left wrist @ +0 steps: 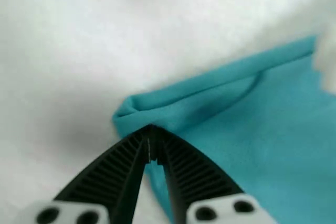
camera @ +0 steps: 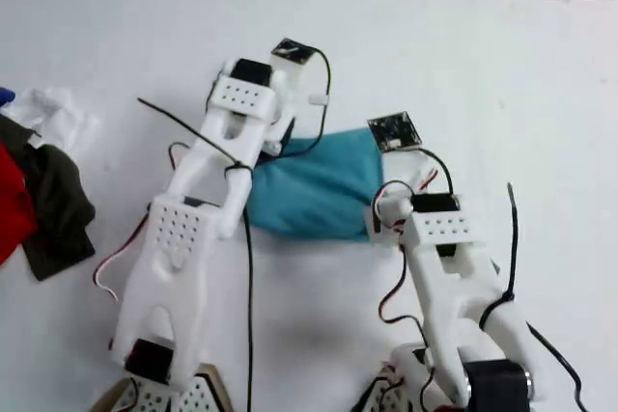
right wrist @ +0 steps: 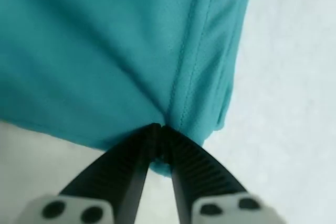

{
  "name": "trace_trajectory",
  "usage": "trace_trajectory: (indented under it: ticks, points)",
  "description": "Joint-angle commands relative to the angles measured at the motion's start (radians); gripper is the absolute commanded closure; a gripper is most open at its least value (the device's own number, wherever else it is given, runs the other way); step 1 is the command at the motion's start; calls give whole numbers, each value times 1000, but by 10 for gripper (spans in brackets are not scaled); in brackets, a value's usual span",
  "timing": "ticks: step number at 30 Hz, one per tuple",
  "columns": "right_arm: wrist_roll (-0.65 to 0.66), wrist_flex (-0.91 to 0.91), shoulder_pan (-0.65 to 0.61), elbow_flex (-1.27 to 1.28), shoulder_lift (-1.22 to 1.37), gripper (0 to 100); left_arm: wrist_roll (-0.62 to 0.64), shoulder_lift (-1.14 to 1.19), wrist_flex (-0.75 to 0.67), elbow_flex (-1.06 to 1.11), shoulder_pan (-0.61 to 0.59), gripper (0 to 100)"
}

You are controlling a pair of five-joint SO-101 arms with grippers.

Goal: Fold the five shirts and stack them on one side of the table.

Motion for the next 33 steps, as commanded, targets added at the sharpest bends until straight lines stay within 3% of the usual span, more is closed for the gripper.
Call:
trace_trajectory:
  ticks: [1,4,9,12,15,19,22,27,33]
  points:
    - [35,5,18,-9,-4,978,8,-5,0,-31,-21,972]
    - [38,84,21,-81,-87,978,8,-9,31,-48,-23,972]
    - [37,240,15,-259,-266,978,8,-61,215,-208,-21,972]
    - [43,246,21,-325,-278,978,5,-132,224,-220,-32,972]
    - [40,236,16,-377,-206,978,8,-244,224,-90,-26,972]
    - [37,209,21,-477,-24,978,8,-470,216,262,12,962]
    - [37,209,21,-585,130,978,8,-654,120,561,23,911]
    - [35,216,21,-776,377,978,8,-881,-203,1033,34,876]
    - [-32,217,12,-965,619,978,8,-994,-408,1353,46,876]
